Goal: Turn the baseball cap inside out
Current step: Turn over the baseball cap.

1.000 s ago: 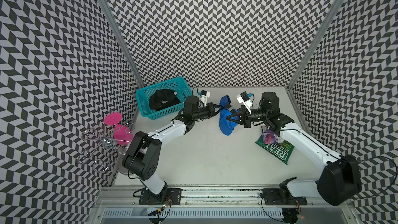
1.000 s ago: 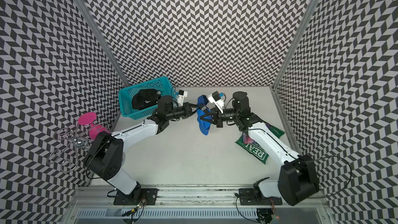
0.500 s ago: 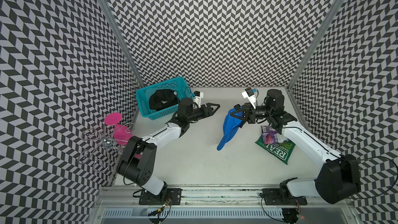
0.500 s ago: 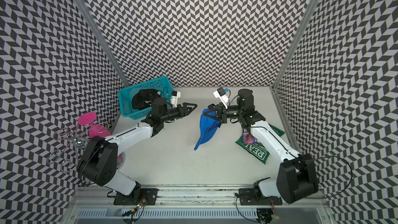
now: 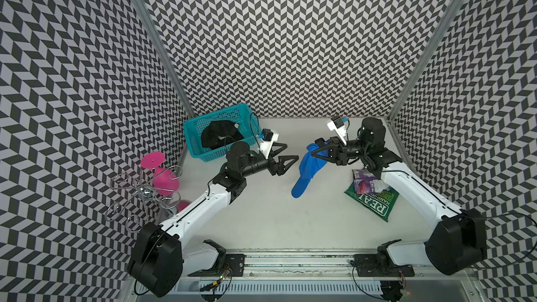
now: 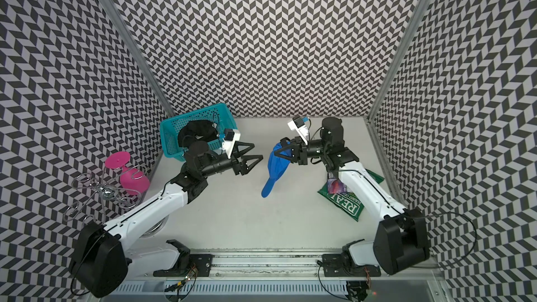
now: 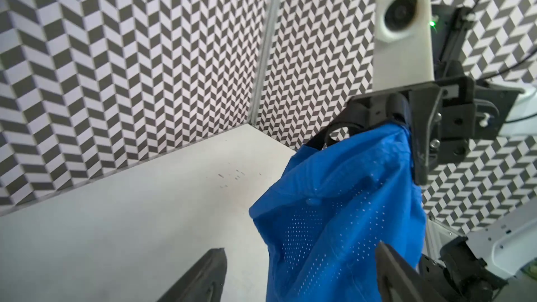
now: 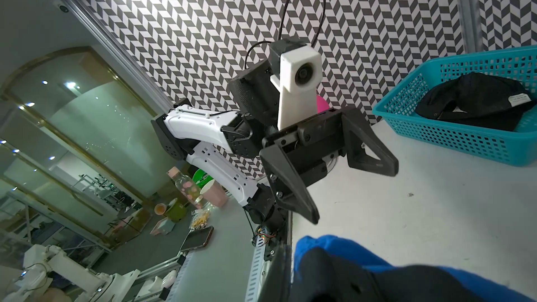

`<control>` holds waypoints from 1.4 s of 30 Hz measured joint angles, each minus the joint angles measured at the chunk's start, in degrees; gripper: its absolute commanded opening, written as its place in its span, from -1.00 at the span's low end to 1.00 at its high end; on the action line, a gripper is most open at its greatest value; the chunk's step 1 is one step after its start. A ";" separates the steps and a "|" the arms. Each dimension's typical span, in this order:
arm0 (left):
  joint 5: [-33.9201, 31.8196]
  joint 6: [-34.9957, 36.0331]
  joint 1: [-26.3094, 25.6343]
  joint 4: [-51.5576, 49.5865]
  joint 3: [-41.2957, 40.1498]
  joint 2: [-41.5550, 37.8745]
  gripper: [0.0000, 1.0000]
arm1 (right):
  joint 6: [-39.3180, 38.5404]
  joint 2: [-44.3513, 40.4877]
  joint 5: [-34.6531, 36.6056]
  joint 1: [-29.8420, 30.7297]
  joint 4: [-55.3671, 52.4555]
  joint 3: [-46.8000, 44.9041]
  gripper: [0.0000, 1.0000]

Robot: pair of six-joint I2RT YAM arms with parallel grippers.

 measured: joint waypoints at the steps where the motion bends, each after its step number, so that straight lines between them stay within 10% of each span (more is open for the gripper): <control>1: 0.90 1.55 -0.85 0.11 1.14 1.57 0.64 | 0.20 0.00 -0.15 0.00 -0.11 0.00 -0.78; 6: 4.57 4.98 -3.89 1.88 7.15 9.16 0.48 | 1.22 -0.20 -0.70 0.00 -0.33 0.00 -0.72; 17: 11.06 1.57 -6.19 4.90 10.29 15.91 -1.00 | 2.23 -3.26 2.45 -2.69 -1.73 -0.39 -0.58; 36: -12.87 6.84 -6.19 0.85 -1.05 -0.57 -1.00 | 4.55 -2.32 22.10 -7.52 -5.68 -7.19 -0.33; 42: -17.42 11.06 -6.19 -1.70 -1.14 -2.10 -1.00 | 2.93 -1.05 30.16 -7.54 -10.97 -9.16 0.07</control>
